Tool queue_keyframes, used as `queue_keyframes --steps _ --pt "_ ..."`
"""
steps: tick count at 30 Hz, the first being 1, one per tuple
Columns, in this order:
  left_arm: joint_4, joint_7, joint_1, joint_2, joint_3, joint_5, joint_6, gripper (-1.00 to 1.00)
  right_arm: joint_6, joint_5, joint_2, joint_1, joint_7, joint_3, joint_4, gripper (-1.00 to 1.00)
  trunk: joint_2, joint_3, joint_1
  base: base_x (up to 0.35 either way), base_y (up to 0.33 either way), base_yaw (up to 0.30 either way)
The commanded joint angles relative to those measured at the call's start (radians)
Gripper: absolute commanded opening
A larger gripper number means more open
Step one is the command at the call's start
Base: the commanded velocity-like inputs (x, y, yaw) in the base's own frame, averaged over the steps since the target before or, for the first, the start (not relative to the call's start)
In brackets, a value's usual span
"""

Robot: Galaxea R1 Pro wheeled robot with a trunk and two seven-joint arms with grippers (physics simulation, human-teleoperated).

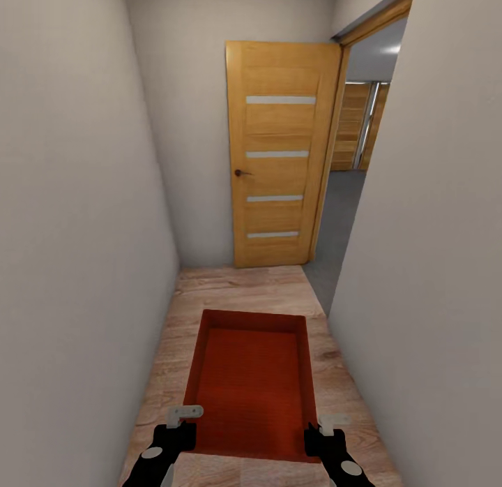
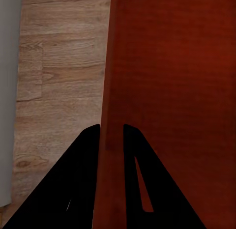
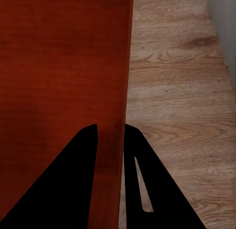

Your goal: Move the two storage containers from the living room to the garage. In the garage, place one container on the floor and stack the other container on top of it (either order is fine).

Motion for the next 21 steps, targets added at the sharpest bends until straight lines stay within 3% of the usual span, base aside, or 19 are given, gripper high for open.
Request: queue_keyframes --steps 1,9,21 --pt "0.001 -0.012 0.0 -0.058 -0.025 0.011 0.017 -1.0 -0.005 -0.005 0.0 -0.001 -0.016 0.009 -0.002 -1.0 -0.002 -0.002 0.001 0.078 0.0 -0.004" --pt "0.001 -0.012 0.0 -0.058 -0.027 0.01 0.019 -1.0 -0.005 -0.005 0.0 -0.001 -0.016 0.009 -0.002 -1.0 -0.002 -0.002 0.001 0.118 0.073 -0.007" --pt "0.001 -0.012 0.0 -0.058 -0.028 0.01 0.019 -1.0 -0.005 -0.005 0.0 -0.001 -0.016 0.009 0.001 -1.0 -0.002 -0.002 0.001 0.308 0.117 -0.226"
